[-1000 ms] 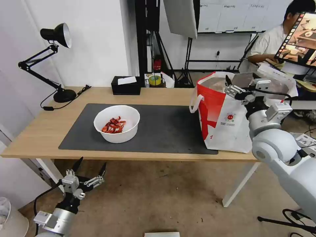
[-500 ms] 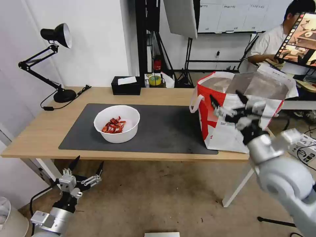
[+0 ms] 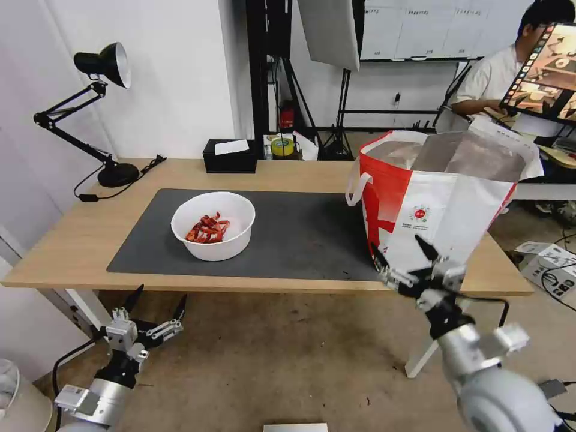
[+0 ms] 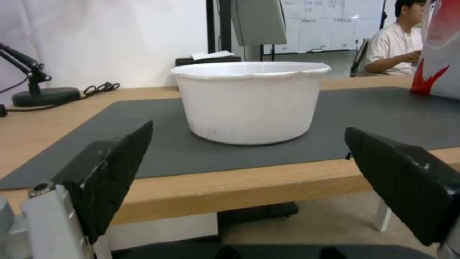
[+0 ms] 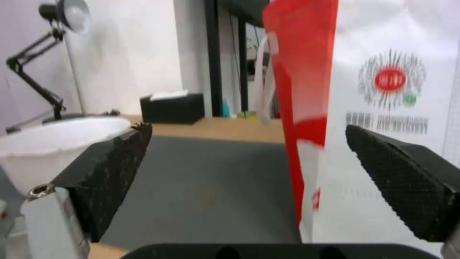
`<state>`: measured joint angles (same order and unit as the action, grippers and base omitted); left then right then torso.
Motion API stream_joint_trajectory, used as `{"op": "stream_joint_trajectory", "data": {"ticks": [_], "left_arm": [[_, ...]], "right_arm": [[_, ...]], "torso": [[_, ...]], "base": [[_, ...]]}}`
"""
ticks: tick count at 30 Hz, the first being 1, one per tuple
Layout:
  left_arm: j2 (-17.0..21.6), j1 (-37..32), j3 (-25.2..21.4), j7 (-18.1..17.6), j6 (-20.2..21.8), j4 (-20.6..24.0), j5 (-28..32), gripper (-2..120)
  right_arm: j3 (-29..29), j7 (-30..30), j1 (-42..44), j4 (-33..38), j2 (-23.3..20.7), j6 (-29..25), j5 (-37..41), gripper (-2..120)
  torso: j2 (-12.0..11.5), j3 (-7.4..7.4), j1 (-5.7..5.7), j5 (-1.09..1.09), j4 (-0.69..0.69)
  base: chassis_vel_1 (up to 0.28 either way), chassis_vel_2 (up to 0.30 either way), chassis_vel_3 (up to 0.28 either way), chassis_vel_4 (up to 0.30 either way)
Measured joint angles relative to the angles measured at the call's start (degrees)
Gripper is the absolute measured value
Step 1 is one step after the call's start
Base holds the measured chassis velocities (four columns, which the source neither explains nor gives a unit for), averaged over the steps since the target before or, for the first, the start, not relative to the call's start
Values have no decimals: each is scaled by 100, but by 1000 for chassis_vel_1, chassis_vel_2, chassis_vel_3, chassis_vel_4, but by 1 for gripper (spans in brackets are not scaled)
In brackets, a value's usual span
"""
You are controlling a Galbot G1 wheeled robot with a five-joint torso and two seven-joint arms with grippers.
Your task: Pick up the trash from the table and place it into the takeout bag.
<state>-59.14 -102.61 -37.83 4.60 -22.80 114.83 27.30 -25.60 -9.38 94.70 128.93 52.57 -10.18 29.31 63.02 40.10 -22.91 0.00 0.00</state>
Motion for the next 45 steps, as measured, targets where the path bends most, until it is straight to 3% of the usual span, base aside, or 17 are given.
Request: {"op": "stream_joint_trajectory", "data": {"ticks": [11,33,37,45], "left_arm": [[-23,-101,-104,9,-50,-27,-2,100],[-10,-67,-79,27,-83,-95,35,100],[151,59,-99,22,-24,-94,178,100],[863,799,0,-277,489,-10,649,100]], "right_arm": [[347,94,251,-564,295,-384,-457,100],[507,-40,274,-836,445,-444,-745,100],[507,-42,271,-836,442,-444,-745,100],[507,-45,268,-836,440,-444,-742,100]], "torso": [[0,0,-1,0,0],[0,0,-1,0,1],[0,0,-1,0,1],[0,1,-1,0,0]], "base": [[0,0,0,0],[0,0,0,0],[0,0,0,0],[0,0,0,0]]}}
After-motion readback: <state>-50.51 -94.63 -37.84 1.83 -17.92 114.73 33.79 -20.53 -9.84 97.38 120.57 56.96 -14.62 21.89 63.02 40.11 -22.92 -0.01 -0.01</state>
